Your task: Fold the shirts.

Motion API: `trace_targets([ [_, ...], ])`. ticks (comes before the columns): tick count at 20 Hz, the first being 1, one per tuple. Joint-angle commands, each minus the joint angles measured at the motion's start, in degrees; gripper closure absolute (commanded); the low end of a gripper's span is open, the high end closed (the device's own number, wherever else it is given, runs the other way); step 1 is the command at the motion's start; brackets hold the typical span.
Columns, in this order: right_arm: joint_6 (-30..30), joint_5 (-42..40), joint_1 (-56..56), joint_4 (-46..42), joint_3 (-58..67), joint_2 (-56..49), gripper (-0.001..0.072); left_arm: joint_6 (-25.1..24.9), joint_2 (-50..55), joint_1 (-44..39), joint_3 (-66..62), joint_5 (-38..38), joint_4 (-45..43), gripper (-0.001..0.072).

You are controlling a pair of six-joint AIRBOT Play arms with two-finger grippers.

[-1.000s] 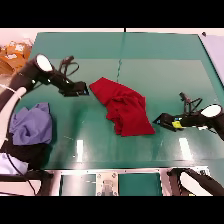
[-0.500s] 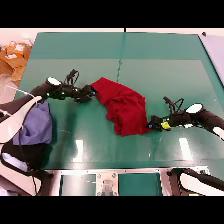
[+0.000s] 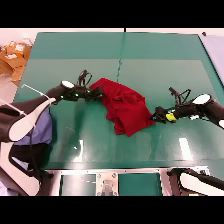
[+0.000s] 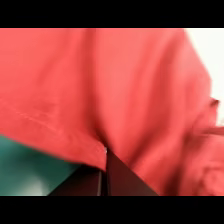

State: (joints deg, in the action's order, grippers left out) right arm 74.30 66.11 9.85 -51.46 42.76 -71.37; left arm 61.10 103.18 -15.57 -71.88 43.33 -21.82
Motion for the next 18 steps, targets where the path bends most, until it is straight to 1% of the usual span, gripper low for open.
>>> trace_targets([
  [1,0.26,6.69,3.91,-0.59,5.97,0.39,0.0695,5.79,-5.16,3.74,-4.00,8.63,-9.94,0.0690],
  [3,0.96,10.97,6.78,-0.52,11.67,2.03,0.0695,14.14,-13.18,6.88,-6.29,11.76,-23.85,0.0690],
  [4,2.32,12.26,8.50,-0.52,14.84,3.72,0.0695,17.84,-17.97,8.17,-7.39,13.92,-30.47,0.0690],
  [5,3.76,12.59,10.05,-0.52,17.75,5.66,0.0695,20.22,-22.45,9.18,-8.37,16.02,-35.41,0.0690],
  [6,5.66,12.57,11.74,-0.50,20.94,8.04,0.0695,21.59,-27.23,10.34,-9.53,18.45,-39.63,0.0690],
  [9,11.21,10.38,15.80,-0.42,29.79,15.96,0.0695,21.57,-39.15,12.96,-13.94,24.24,-45.51,0.0690],
  [12,15.63,4.98,16.70,-0.17,36.48,24.30,0.0695,21.11,-47.95,13.42,-21.18,25.03,-46.77,0.0689],
  [15,18.25,-0.70,16.68,0.22,41.77,33.40,0.0694,19.37,-53.66,13.42,-31.19,24.46,-46.23,0.0689],
  [18,18.29,-5.09,16.68,-0.70,47.93,39.93,0.0694,19.43,-54.84,13.42,-42.82,25.79,-46.34,0.0688],
])
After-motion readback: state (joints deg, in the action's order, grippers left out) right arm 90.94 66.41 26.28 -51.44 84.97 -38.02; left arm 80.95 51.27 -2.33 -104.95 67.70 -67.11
